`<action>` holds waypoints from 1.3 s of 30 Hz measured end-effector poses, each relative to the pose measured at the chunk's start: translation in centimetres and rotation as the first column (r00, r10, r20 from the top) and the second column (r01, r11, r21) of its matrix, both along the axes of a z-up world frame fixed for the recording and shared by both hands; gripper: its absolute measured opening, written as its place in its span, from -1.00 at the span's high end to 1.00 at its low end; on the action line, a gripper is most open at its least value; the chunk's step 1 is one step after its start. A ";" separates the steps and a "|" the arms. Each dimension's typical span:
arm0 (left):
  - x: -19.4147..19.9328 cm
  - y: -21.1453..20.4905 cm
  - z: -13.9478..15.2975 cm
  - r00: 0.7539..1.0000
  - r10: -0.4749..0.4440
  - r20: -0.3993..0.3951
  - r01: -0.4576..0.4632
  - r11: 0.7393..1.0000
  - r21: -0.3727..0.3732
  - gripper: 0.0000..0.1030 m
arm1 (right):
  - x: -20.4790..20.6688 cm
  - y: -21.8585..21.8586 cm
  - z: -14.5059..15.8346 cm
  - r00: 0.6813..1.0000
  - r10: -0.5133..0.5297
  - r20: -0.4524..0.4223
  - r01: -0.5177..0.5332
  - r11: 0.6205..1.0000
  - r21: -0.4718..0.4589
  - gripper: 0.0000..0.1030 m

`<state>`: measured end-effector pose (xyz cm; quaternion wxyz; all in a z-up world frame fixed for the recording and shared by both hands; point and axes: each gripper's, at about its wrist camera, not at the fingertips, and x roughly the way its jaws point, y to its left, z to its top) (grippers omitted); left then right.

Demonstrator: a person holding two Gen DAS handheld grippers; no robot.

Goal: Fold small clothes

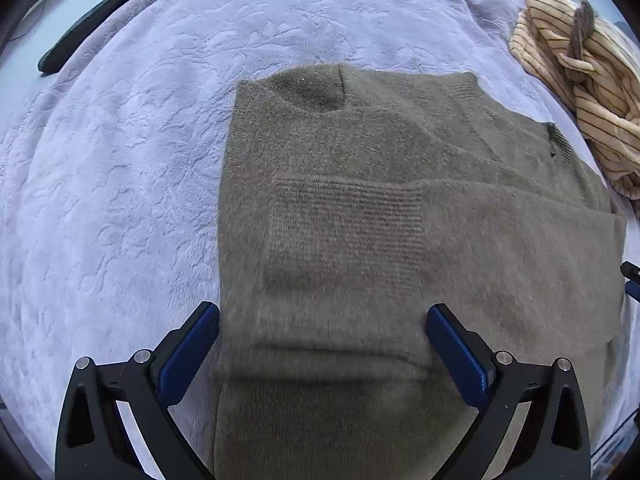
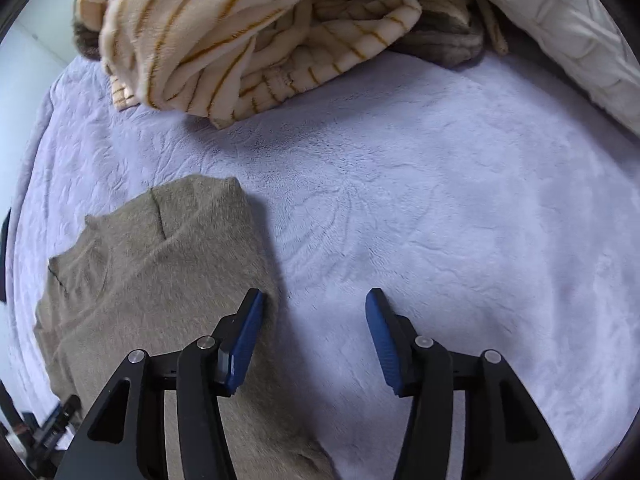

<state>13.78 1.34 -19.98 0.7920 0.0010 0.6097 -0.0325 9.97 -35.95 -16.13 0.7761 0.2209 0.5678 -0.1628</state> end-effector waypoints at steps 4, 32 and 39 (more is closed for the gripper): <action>-2.4 -0.4 1.5 1.000 -0.006 -0.008 0.005 1.000 -0.014 -1.00 | -2.0 1.0 1.2 0.997 0.069 -0.021 -0.069 0.997 0.025 -0.33; -18.5 -5.2 6.3 0.985 -0.016 -0.172 0.021 0.999 0.030 -1.00 | -19.7 10.6 2.5 0.933 0.324 -0.159 -0.280 0.928 0.248 -0.52; -20.7 -5.1 6.8 0.983 0.021 -0.181 -0.017 0.999 0.028 -1.00 | -19.9 10.4 3.2 0.920 0.367 -0.138 -0.332 0.917 0.223 -0.61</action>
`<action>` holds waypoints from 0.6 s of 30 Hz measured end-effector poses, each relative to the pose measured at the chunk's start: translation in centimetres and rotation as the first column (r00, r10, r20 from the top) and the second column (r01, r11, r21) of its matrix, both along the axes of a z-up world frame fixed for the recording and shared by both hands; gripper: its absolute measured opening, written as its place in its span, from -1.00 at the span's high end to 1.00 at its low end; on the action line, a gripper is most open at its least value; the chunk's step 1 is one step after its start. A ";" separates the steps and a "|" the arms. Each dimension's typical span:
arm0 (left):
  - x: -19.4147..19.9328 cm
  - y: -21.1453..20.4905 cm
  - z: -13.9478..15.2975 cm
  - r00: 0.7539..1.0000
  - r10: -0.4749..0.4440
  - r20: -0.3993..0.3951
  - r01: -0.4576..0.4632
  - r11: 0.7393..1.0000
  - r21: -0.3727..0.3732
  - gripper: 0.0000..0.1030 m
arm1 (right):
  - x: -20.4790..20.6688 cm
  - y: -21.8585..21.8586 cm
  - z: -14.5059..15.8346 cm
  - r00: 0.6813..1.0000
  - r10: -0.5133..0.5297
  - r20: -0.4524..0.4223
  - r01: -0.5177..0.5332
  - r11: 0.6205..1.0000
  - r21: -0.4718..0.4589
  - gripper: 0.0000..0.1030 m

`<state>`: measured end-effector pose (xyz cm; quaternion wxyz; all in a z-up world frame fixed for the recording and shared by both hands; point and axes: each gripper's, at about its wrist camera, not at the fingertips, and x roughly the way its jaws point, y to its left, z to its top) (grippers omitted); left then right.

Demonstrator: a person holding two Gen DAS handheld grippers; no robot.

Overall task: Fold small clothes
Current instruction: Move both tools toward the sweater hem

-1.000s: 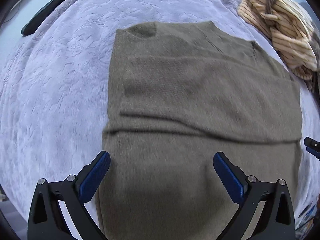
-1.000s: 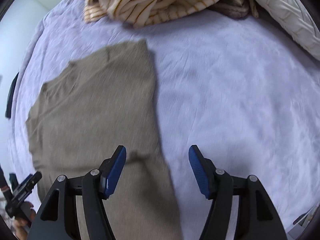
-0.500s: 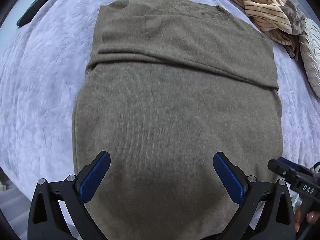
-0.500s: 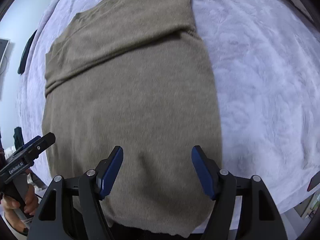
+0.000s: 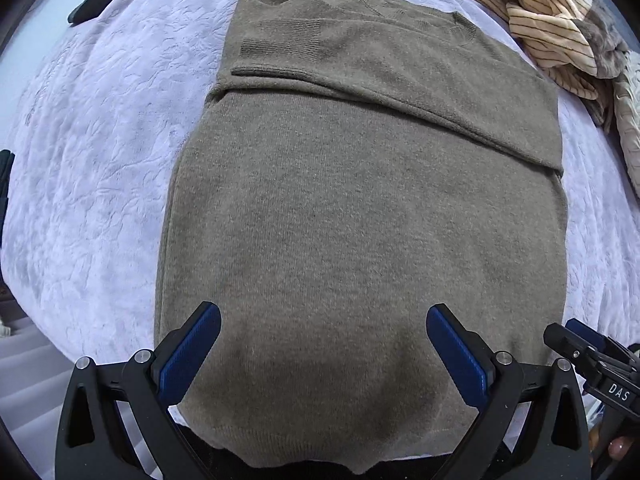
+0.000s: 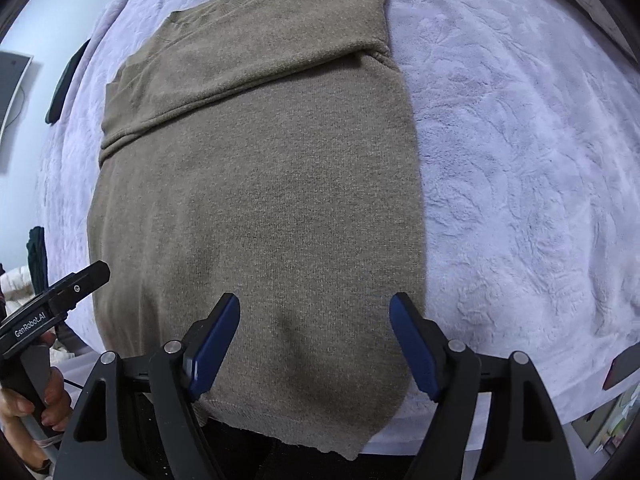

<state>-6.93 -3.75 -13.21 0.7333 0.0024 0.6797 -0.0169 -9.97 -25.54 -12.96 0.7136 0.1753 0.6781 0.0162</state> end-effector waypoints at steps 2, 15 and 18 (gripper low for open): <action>-0.5 0.1 0.3 1.000 -0.005 0.005 0.005 1.000 0.005 -1.00 | -0.1 0.1 0.3 1.000 0.011 0.015 -0.011 1.000 -0.006 -0.70; -1.0 1.7 0.4 1.000 -0.025 0.016 0.025 1.000 0.001 -1.00 | -0.5 1.4 1.5 0.997 0.001 0.078 0.002 0.999 -0.041 -0.81; -1.3 2.2 0.4 0.999 -0.045 0.026 0.045 0.999 0.000 -1.00 | -0.5 1.6 1.6 0.997 -0.022 0.079 0.025 0.999 -0.039 -0.81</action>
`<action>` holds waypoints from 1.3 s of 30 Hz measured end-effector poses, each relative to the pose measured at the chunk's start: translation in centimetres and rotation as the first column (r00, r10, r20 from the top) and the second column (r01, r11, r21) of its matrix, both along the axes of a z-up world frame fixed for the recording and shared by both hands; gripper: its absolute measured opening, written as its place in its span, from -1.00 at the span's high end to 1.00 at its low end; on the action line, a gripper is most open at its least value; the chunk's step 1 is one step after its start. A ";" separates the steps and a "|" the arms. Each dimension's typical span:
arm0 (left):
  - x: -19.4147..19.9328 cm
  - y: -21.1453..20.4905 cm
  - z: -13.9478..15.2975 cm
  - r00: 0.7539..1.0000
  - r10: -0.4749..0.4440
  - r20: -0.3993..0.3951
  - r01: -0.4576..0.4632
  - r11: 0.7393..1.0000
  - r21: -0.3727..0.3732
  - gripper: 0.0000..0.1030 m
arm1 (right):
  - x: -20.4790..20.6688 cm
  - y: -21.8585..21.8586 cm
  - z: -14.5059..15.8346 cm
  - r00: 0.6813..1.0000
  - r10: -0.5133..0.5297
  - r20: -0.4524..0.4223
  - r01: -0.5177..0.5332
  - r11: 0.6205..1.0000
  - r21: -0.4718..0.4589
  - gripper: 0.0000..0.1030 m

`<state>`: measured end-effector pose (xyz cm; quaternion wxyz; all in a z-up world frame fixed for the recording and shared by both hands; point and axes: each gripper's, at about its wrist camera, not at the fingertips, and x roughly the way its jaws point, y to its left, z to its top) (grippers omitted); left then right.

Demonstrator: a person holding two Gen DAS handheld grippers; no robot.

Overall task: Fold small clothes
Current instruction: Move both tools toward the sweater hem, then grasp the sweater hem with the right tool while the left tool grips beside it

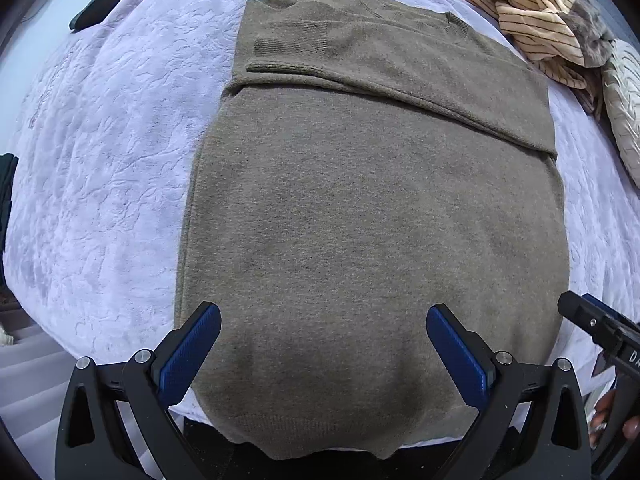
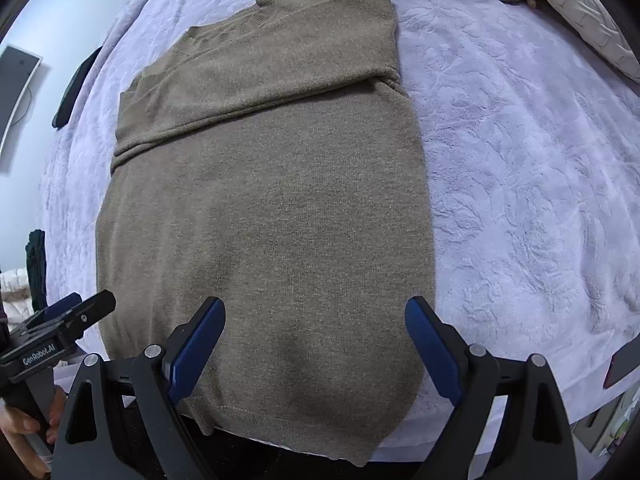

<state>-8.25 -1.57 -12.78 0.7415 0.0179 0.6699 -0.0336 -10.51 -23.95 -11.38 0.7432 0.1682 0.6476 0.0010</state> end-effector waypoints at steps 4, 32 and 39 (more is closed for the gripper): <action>-0.5 0.7 -0.1 1.000 -0.022 0.002 0.022 1.000 -0.016 -1.00 | -0.3 0.5 -0.2 1.000 -0.016 -0.014 0.016 1.000 -0.004 -0.81; -4.6 10.9 -4.5 0.985 -0.137 -0.103 0.103 0.955 -0.278 -1.00 | -7.9 -1.9 -4.2 0.988 -0.107 -0.109 0.126 0.975 0.183 -0.81; -7.3 10.7 -5.8 0.973 -0.183 -0.137 0.117 0.912 -0.392 -1.00 | -11.9 -3.0 -7.5 0.973 -0.146 -0.178 0.194 0.938 0.288 -0.81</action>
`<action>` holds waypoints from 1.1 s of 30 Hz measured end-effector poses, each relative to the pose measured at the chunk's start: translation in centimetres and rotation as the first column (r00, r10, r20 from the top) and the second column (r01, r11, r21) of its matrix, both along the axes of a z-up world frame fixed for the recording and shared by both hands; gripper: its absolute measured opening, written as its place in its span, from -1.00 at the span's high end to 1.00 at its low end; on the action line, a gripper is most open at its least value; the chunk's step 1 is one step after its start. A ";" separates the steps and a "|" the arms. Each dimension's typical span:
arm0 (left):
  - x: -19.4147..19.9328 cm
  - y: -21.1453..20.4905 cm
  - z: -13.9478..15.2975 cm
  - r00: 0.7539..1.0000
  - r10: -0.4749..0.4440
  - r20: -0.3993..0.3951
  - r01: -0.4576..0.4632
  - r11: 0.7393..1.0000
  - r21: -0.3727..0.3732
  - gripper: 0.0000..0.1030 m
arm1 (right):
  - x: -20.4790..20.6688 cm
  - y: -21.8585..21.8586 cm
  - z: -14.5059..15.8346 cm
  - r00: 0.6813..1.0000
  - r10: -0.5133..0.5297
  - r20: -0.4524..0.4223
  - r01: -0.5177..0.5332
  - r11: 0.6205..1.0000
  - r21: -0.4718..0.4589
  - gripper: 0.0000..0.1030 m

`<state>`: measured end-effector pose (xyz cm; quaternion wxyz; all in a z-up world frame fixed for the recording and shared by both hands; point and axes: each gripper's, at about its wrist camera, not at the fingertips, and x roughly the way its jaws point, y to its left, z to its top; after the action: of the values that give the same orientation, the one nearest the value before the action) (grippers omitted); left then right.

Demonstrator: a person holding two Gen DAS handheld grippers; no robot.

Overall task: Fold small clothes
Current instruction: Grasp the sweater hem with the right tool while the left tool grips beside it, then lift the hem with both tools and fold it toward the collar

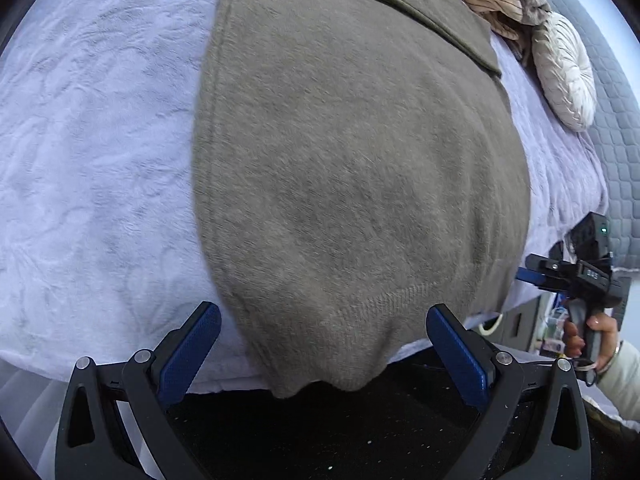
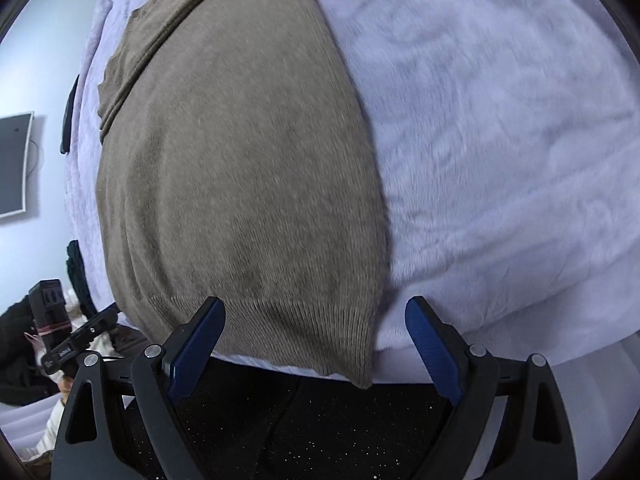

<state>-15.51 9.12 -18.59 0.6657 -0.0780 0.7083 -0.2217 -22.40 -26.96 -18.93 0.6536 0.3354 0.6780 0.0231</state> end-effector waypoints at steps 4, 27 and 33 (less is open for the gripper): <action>0.0 -0.6 -0.1 1.000 -0.006 -0.001 0.006 0.999 -0.042 -1.00 | -0.6 0.0 -1.2 0.999 -0.028 0.018 0.027 0.997 0.069 -0.81; 0.1 -2.2 -0.5 0.999 -0.045 0.000 0.045 0.994 -0.104 0.37 | -0.3 1.7 -2.7 1.000 -0.017 0.011 0.013 0.954 0.299 0.70; 0.8 -0.9 -0.5 0.999 0.011 -0.054 -0.022 0.977 -0.212 0.69 | 0.0 1.8 -0.2 0.993 -0.060 0.097 0.015 0.913 0.408 0.71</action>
<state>-14.75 8.22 -19.04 0.6367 -0.1602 0.6970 -0.2883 -22.42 -25.18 -19.08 0.6055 0.4751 0.6158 0.1686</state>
